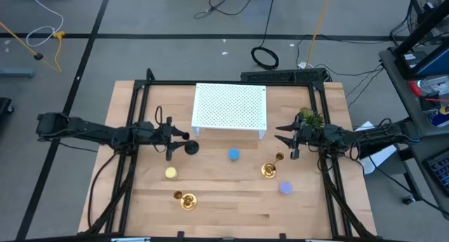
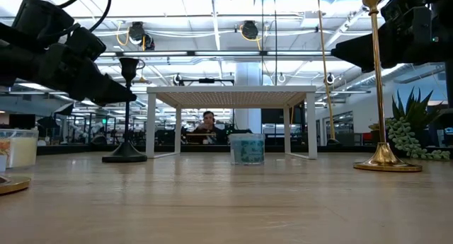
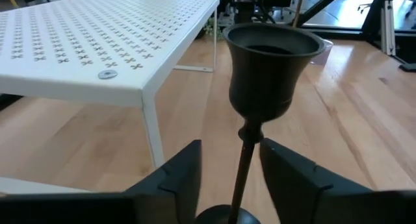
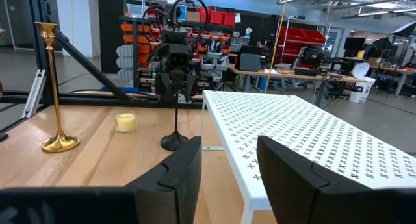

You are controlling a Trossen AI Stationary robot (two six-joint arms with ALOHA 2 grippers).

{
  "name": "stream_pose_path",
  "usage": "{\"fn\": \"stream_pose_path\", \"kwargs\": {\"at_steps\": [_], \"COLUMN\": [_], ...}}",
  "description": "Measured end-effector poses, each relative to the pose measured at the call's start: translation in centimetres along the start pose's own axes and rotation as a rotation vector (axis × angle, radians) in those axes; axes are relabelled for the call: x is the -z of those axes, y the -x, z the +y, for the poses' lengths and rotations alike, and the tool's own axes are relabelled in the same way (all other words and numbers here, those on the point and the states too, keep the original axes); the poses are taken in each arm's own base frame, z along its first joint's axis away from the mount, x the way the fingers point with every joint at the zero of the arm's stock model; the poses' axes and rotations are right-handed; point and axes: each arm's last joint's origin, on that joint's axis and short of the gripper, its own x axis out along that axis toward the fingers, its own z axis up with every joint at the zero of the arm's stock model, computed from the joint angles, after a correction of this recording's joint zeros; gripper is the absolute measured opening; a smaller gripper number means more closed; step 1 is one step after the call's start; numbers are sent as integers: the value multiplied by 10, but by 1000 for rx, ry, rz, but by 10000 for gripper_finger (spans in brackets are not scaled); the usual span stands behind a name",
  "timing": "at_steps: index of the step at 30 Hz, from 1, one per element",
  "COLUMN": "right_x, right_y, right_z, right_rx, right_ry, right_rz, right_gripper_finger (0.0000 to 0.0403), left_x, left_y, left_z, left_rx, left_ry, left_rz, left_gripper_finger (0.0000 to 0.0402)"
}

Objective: Pick & Place candle stick holders
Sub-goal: Put the black candle holder on the shelf

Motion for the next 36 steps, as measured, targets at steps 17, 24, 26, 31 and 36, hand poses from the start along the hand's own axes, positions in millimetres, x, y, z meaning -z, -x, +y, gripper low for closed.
{"fn": "stream_pose_path", "kwargs": {"at_steps": [17,24,26,31,36], "right_x": [0,0,0,0,0], "right_y": [0,0,0,0,0], "right_z": [0,0,0,0,0], "right_rx": [0,0,0,0,0], "right_ry": [-2,-72,-88,-114,-113], "right_rz": [0,0,0,1,1], "right_gripper_finger": [146,146,146,146,146], "left_x": [-1,-16,-23,-44,-77], "left_y": [0,0,-1,-4,-8], "left_z": [-5,-18,-21,-29,-35], "left_rx": [37,123,141,182,199], "left_ry": [98,90,86,48,15], "left_rz": [-4,-122,-141,-196,-242], "left_gripper_finger": [23,19,20,10,18]}}
